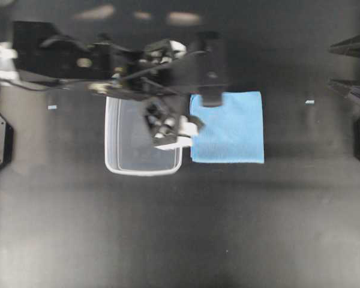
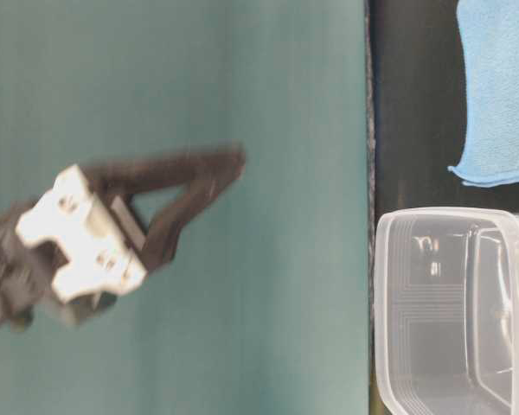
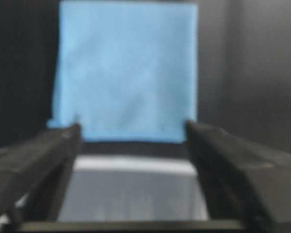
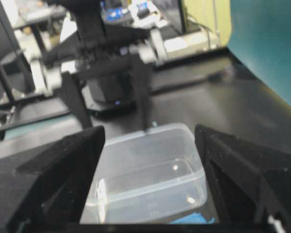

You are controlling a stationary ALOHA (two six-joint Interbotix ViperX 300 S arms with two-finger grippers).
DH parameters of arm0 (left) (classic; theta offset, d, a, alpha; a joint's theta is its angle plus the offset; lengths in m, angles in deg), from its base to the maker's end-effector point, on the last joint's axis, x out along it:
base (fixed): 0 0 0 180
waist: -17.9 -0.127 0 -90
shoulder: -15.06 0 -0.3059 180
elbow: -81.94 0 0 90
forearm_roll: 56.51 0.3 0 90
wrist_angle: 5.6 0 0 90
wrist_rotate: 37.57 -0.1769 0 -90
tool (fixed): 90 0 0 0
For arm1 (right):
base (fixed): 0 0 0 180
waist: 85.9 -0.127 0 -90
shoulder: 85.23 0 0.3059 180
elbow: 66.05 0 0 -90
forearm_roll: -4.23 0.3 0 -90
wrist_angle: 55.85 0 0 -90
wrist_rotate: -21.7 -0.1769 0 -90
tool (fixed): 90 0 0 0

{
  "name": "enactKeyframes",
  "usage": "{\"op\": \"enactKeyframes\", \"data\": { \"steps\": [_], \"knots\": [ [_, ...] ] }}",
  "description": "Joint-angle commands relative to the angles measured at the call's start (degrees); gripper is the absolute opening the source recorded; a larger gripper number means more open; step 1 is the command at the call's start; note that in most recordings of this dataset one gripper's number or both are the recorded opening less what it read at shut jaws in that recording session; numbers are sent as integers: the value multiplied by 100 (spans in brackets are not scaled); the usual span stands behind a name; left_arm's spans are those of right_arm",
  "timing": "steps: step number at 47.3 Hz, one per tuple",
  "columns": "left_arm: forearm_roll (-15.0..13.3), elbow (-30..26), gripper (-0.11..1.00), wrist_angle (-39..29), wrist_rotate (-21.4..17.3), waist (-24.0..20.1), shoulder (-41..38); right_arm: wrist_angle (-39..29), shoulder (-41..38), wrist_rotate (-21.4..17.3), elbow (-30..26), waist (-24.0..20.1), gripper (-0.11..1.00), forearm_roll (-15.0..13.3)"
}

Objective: Place the blue towel into the container with the left arm.
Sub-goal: 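Move the left gripper over the blue towel and lower it, then close the left gripper on the blue towel and lift it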

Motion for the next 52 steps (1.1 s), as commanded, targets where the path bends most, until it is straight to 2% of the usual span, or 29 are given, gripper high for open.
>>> {"op": "enactKeyframes", "data": {
  "steps": [1, 4, 14, 21, 31, 43, 48, 52],
  "knots": [
    [26, -431, 86, -9, -26, 0, -404, 132, -18, 26, -88, 0, 73, 9],
    [26, -615, 91, 0, -88, -18, -721, 185, -9, 26, -88, -18, 73, 9],
    [26, -1134, 89, -9, -448, -9, -1705, 378, 9, 44, -88, -229, 73, 0],
    [26, -1354, 89, -18, -466, -44, -2232, 475, 44, 44, -88, -352, 72, 0],
    [26, -1433, 89, -9, -510, -62, -2672, 483, 123, 44, -132, -545, 73, 0],
    [26, -1397, 88, 44, -501, -35, -2848, 475, 176, 44, -149, -571, 72, 0],
    [26, -1371, 79, 79, -431, -18, -2839, 466, 167, 44, -141, -571, 72, 0],
    [26, -1362, 61, 123, -448, 44, -2830, 466, 176, 44, -141, -571, 72, 0]
  ]
}}
